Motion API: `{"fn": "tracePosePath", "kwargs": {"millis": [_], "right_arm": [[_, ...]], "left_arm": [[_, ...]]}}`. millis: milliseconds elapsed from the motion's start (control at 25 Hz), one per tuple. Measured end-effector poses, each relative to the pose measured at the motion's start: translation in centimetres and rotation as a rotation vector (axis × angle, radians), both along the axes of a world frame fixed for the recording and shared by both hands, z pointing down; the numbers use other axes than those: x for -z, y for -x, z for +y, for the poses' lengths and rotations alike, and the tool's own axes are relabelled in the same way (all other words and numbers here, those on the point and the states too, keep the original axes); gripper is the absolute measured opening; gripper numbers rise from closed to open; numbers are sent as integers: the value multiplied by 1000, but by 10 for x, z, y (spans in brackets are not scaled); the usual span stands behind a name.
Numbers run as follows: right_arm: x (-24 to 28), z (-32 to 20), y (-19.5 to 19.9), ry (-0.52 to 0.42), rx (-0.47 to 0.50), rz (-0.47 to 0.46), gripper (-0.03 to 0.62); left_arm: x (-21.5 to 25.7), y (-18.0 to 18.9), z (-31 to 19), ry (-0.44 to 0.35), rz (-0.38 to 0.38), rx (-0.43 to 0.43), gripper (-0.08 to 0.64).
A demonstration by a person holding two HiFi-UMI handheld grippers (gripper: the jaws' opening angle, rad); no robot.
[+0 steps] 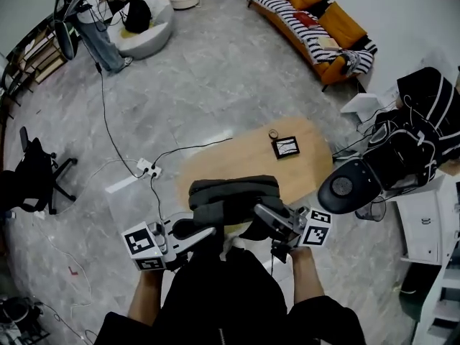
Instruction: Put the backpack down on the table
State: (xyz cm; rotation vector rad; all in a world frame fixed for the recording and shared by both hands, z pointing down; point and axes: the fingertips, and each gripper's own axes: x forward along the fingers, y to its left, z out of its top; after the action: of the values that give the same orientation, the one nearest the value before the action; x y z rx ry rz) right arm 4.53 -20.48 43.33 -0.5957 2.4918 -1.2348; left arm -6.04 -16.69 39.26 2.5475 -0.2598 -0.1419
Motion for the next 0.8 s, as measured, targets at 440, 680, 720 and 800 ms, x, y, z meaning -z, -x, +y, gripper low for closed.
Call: {"fn": "tracePosePath", "kwargs": {"millis": [440,680,720,800], "right_arm": [[-13,-53,6,57,-99,-25,40],[-31,-99,-2,100,-99,-42,40],[-35,-106,-3,108,-89,-44,40],[-44,-123,-5,130,-76,-42,40]], "left_arm": [[-10,9,-62,-23,-12,-82,49],[-27,1,-111,-12,-24,-14,49],[-30,0,-120,-4,-20,4,49],[-40,-2,-136,-3,-27,24,49]]}}
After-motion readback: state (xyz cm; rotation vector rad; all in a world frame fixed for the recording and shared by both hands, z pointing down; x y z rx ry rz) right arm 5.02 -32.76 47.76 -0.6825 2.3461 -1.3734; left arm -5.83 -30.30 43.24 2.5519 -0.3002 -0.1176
